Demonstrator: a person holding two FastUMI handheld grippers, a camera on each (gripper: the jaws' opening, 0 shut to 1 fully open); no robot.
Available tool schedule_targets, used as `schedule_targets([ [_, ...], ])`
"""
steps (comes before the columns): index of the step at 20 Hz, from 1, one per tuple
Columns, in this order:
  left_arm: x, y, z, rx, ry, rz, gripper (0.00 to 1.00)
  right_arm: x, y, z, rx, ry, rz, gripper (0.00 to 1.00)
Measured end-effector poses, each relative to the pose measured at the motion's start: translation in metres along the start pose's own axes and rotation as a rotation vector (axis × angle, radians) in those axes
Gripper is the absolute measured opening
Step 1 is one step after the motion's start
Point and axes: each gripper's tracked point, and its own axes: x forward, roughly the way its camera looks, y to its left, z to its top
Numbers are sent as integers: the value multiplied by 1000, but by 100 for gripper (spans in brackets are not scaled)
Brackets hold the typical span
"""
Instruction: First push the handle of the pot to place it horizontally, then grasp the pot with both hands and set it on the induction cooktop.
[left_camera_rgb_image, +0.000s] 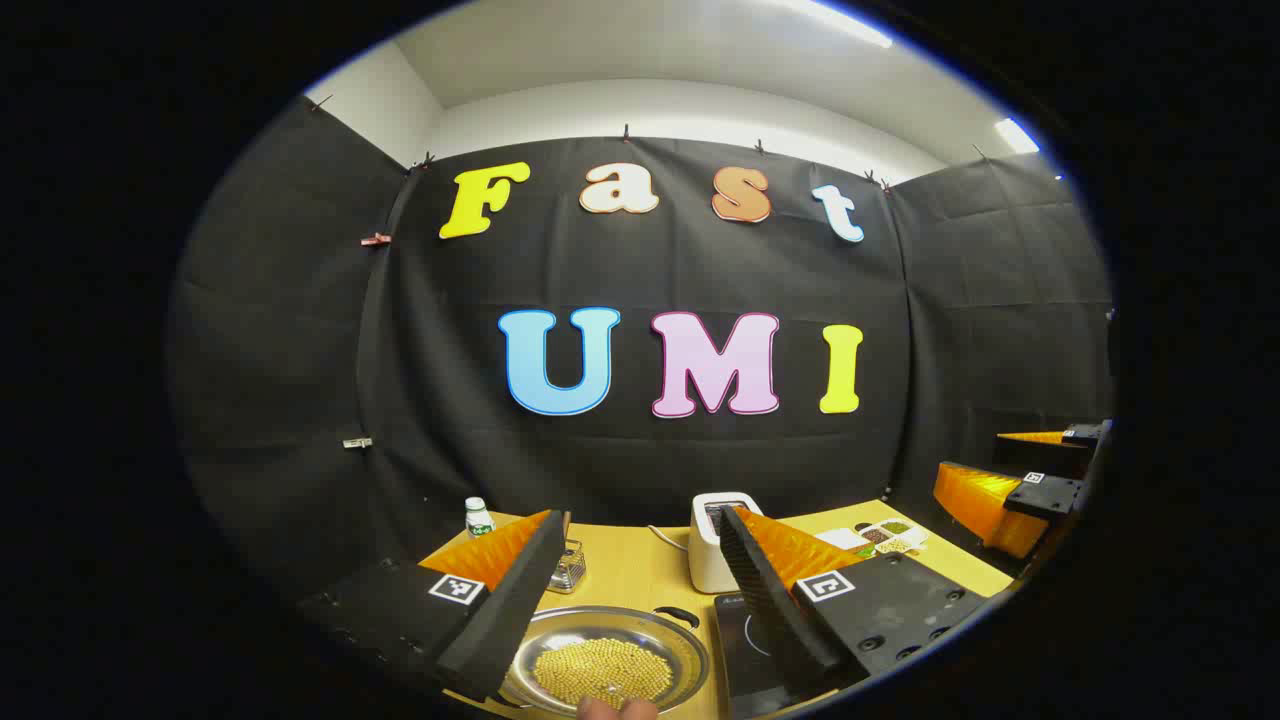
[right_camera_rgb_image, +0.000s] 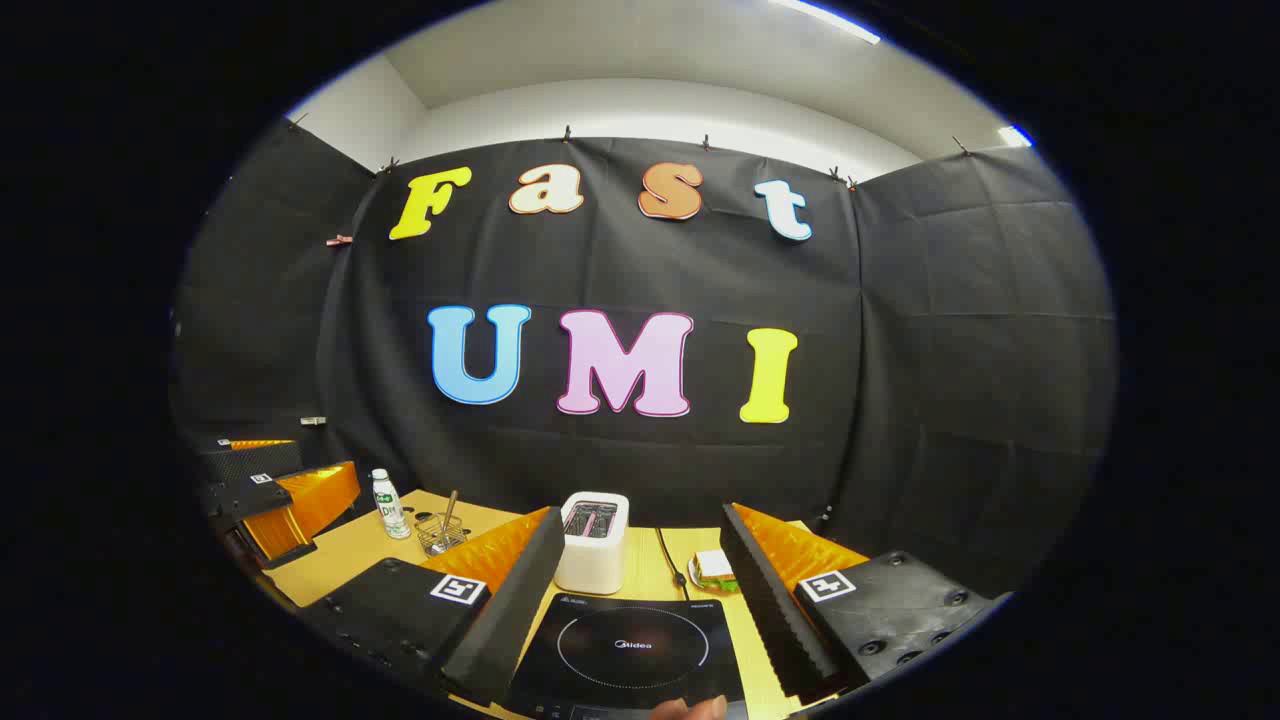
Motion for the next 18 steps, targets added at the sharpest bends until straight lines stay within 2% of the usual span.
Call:
schedule_targets([
  [18,0,7,2,8,-13,-2,97,2,8,6,-24,-12,2,97],
])
